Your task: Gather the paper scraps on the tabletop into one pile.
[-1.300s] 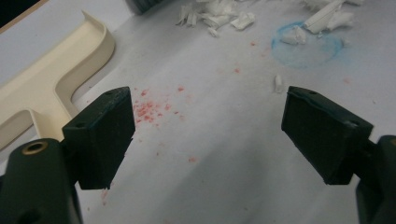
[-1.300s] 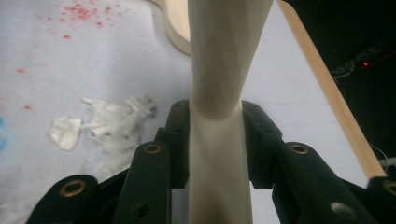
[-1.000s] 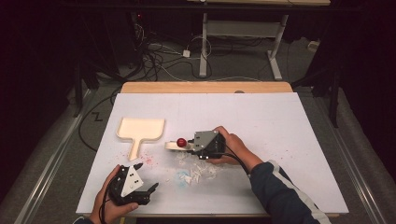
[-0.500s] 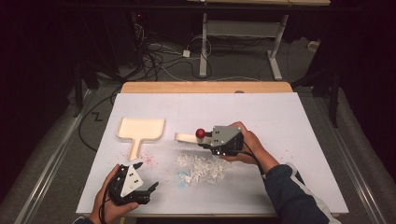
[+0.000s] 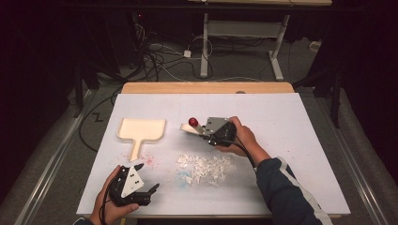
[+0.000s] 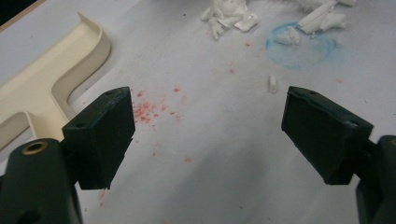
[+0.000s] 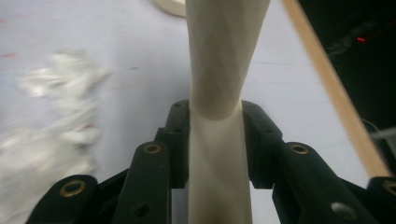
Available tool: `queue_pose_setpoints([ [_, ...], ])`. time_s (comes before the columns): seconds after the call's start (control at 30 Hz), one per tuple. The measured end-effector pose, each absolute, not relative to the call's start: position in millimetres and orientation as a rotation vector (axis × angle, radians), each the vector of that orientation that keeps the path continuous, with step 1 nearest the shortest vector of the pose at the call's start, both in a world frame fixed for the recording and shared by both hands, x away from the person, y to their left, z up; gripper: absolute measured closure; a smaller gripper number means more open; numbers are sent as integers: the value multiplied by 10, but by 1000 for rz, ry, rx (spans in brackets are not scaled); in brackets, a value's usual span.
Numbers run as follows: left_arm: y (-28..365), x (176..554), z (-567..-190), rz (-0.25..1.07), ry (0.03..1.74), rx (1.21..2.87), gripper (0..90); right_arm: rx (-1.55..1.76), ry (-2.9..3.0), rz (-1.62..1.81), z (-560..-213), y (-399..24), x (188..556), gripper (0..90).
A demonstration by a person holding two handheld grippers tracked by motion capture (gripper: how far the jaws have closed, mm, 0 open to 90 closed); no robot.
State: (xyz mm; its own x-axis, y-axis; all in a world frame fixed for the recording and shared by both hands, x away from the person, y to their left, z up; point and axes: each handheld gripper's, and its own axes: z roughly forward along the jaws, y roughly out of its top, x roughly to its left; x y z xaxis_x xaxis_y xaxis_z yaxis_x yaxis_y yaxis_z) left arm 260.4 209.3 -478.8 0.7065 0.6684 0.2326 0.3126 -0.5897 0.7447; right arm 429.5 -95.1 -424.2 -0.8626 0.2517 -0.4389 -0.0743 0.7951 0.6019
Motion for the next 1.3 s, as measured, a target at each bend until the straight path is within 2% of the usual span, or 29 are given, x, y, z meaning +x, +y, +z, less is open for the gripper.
queue_pose_setpoints([
  [0.17, 2086, 2597, -4788, 658, 739, 2223, 163, 31, 2547, 883, -4240, -1025, 4037, 676],
  [0.4, 2059, 2595, -4784, 662, 734, 2225, 163, -7, 2565, 990, -4076, -1339, 3711, 679],
  [0.67, 2061, 2590, -4773, 672, 728, 2223, 163, 316, 2405, 1011, -3829, -1768, 3613, 679],
  [0.87, 2068, 2562, -4751, 688, 711, 2218, 183, 606, 2378, 795, -3901, -1985, 3542, 679],
  [1.03, 2070, 2554, -4737, 699, 704, 2213, 175, 801, 2386, 736, -4053, -2000, 3409, 679],
  [1.3, 2017, 2562, -4729, 697, 669, 2219, 174, 806, 2385, 733, -4177, -1492, 3237, 672],
])
